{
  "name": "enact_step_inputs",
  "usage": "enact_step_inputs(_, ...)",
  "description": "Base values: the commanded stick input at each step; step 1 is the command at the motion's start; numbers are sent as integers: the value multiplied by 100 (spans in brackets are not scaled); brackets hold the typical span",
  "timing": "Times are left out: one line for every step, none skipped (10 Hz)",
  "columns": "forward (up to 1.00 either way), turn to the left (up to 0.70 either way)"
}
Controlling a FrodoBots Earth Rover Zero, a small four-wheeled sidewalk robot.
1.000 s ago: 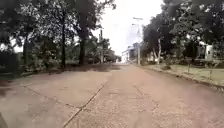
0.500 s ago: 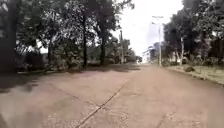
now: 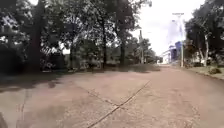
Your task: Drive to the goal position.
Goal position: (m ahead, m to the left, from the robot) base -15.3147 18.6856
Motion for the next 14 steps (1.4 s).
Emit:
enact_step_inputs(0, 45)
enact_step_inputs(0, 45)
enact_step_inputs(0, 45)
enact_step_inputs(0, 45)
enact_step_inputs(0, 45)
enact_step_inputs(0, 45)
enact_step_inputs(0, 45)
enact_step_inputs(0, 45)
enact_step_inputs(0, 45)
enact_step_inputs(0, 45)
enact_step_inputs(0, 45)
enact_step_inputs(0, 45)
enact_step_inputs(0, 45)
enact_step_inputs(0, 45)
